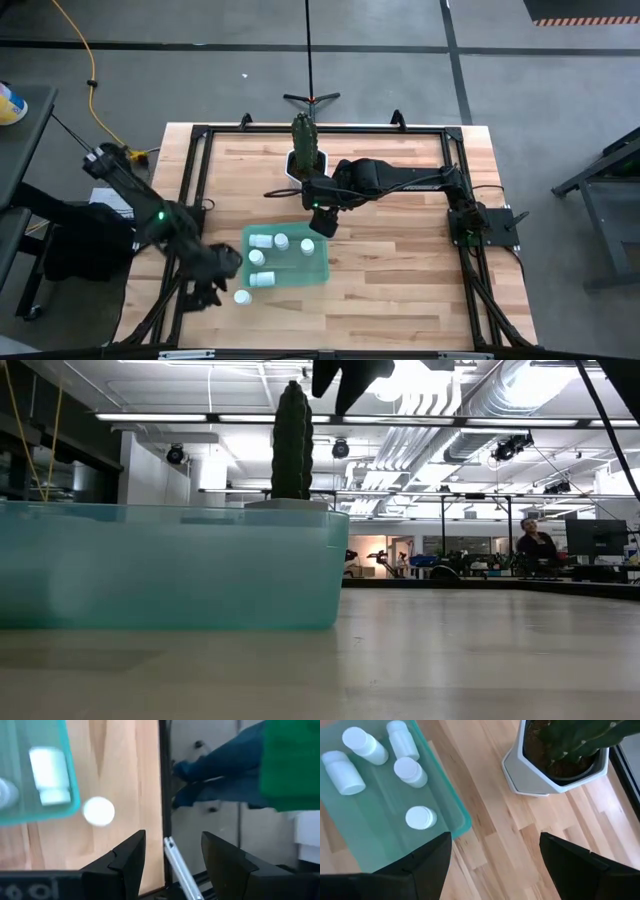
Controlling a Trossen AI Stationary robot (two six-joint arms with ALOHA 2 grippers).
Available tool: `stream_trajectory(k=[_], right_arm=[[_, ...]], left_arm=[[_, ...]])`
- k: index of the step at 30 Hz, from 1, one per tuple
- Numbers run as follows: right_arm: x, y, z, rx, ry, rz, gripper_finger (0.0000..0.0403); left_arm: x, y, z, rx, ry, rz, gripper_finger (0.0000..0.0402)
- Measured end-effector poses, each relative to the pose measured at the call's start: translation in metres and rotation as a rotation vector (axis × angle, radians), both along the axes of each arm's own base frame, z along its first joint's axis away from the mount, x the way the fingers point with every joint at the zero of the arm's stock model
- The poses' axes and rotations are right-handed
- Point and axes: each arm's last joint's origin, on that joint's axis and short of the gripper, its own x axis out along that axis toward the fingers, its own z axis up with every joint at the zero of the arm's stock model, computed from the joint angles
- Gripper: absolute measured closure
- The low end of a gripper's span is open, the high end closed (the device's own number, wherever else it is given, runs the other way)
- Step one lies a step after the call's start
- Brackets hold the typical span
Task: Pick and place pill bottles into a basket
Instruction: Put the white pill bottle into the green bin
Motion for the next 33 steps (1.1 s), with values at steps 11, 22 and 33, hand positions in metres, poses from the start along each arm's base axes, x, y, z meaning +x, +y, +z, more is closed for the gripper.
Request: stream_trajectory(k=[11, 22, 33], right_arm=[[0.000, 0.000, 0.000, -0.017, 0.011, 0.039, 0.0110], [0.000, 0.000, 0.000, -0.034, 0.024, 0.086, 0.0110], [0.000, 0.000, 0.000, -0.054, 0.035, 0.126, 0.0110]], left_arm=[[0.014, -0.047, -0.052, 0.213, 0.160, 0.174, 0.0177], [0.023, -0.053, -0.066, 0.184, 0.259, 0.547, 0.0177], [0.035, -0.046, -0.065, 0.078, 0.299, 0.807, 0.0177]])
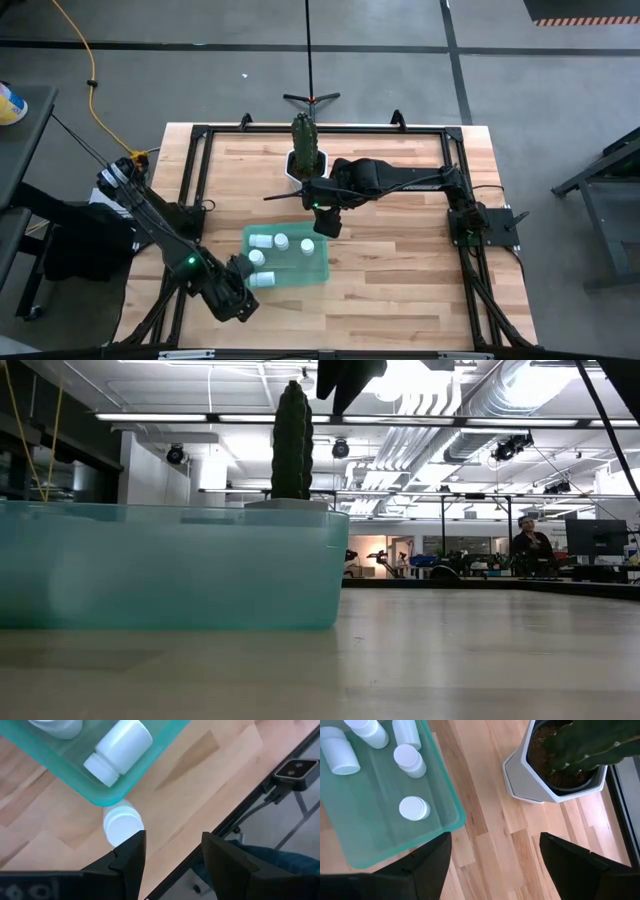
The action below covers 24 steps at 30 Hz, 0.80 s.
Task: Pick and place pill bottles into a basket
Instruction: Put the white pill bottle into the green bin
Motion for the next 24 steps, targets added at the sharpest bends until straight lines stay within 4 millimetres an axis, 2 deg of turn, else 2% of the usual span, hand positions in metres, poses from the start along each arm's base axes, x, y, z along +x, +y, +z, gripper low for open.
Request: stream_trajectory(k=[8, 17, 24], right_arm=[[0.000, 0.000, 0.000, -0.003, 0.002, 0.007, 0.0110], [0.000, 0.000, 0.000, -0.003, 0.002, 0.008, 0.0110], [0.000, 0.000, 0.000, -0.003, 0.002, 0.007, 0.0110]], left_arm=[[0.007, 0.006, 0.000, -0.005, -0.006, -0.036, 0.0176], [0.005, 0.004, -0.001, -0.013, 0.014, -0.117, 0.0176], [0.000, 0.006, -0.016, -0.056, 0.104, -0.142, 0.0176]])
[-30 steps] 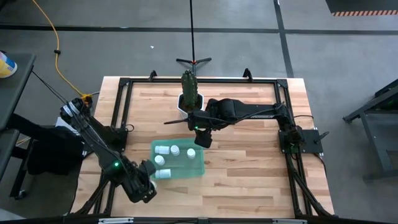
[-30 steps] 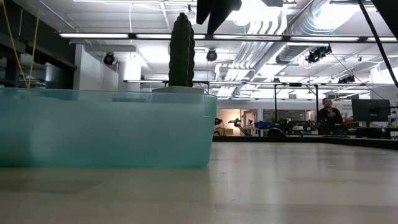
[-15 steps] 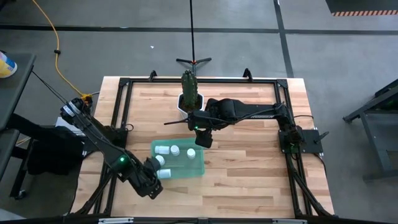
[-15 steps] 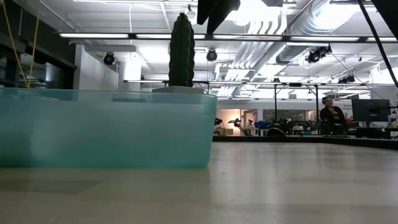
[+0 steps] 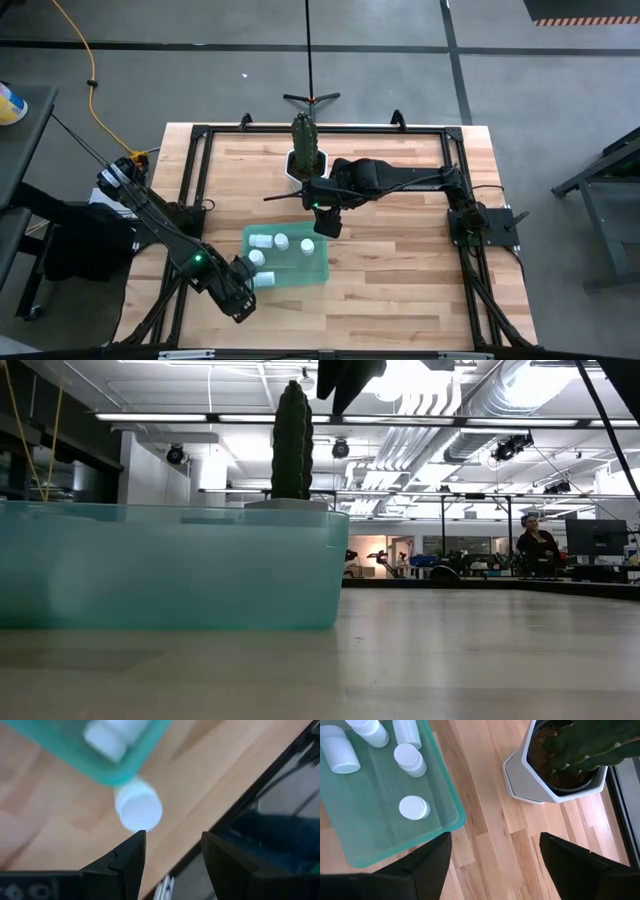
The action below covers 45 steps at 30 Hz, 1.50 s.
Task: Pick and place pill bottles into a basket
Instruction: Put the white pill bottle into the green bin
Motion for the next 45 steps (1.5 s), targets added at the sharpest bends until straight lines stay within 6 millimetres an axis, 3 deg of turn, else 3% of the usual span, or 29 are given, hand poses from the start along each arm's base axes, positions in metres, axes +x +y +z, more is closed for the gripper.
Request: stream_trajectory(k=[5, 13, 17, 24, 33, 45], right_arm=[[0.000, 0.000, 0.000, 0.000, 0.000, 0.000, 0.0110], [0.000, 0.000, 0.000, 0.000, 0.001, 0.000, 0.0110], [0.000, 0.000, 0.000, -0.001, 0.002, 0.004, 0.0110], [0.000, 0.000, 0.000, -0.002, 0.003, 0.007, 0.0110], [0.000, 0.000, 0.000, -0.002, 0.003, 0.007, 0.0110], [0.000, 0.000, 0.000, -0.002, 0.003, 0.007, 0.0110]], left_arm=[[0.001, -0.004, -0.012, -0.101, 0.007, -0.014, 0.0152], [0.003, -0.004, -0.014, -0.095, -0.029, 0.007, 0.0046], [0.000, -0.002, -0.015, -0.070, 0.006, 0.032, 0.0016], [-0.006, 0.004, -0.018, -0.010, 0.085, 0.057, 0.0026], [-0.005, 0.006, -0.019, 0.030, 0.046, 0.074, 0.0053], [-0.005, 0.007, -0.019, 0.052, 0.037, 0.077, 0.0060]])
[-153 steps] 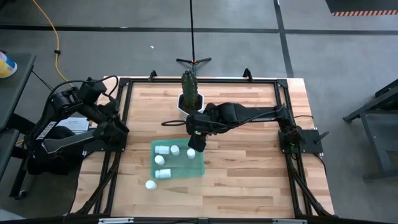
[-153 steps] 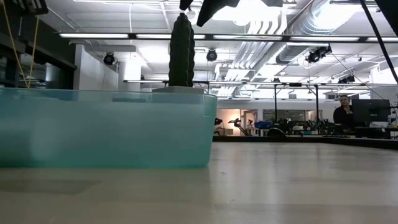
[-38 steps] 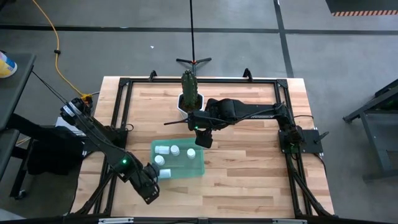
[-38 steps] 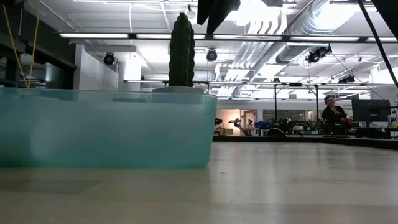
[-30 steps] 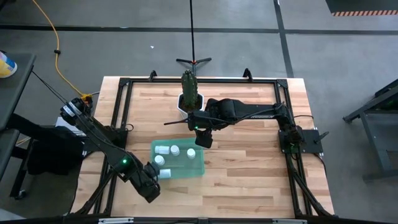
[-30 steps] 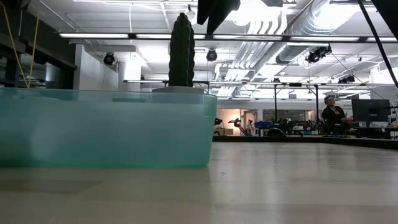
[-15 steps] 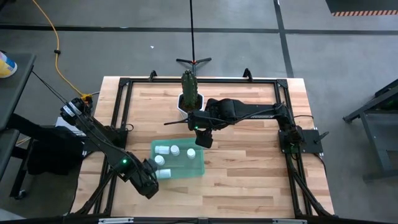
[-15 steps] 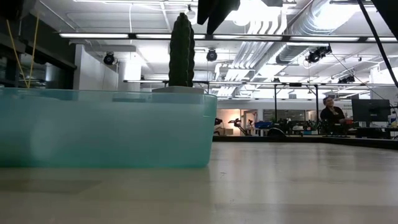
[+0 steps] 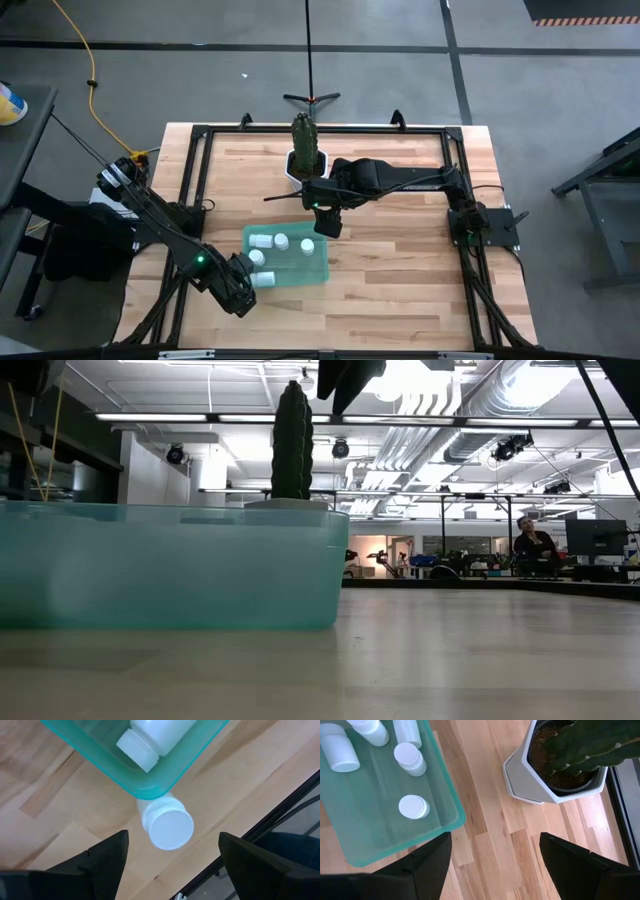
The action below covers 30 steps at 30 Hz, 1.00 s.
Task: Pick and place pill bottles into a basket
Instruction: Put the white pill bottle into the green bin
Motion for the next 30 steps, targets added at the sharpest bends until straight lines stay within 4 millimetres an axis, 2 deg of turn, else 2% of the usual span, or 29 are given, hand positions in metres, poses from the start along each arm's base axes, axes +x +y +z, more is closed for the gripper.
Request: stream_trajectory(k=[11, 20, 30], right_arm=[[-0.001, 0.000, 0.000, 0.002, 0.008, 0.001, 0.0110], [-0.002, 0.000, -0.001, 0.001, 0.025, 0.001, 0.0110], [-0.003, 0.000, -0.001, 0.001, 0.028, 0.001, 0.0110]], left_arm=[[0.001, 0.001, -0.001, 0.042, -0.033, 0.016, 0.0060], [0.012, -0.013, -0.030, 0.028, 0.069, -0.034, 0.0060], [0.013, -0.014, -0.036, 0.045, 0.086, -0.033, 0.0060]])
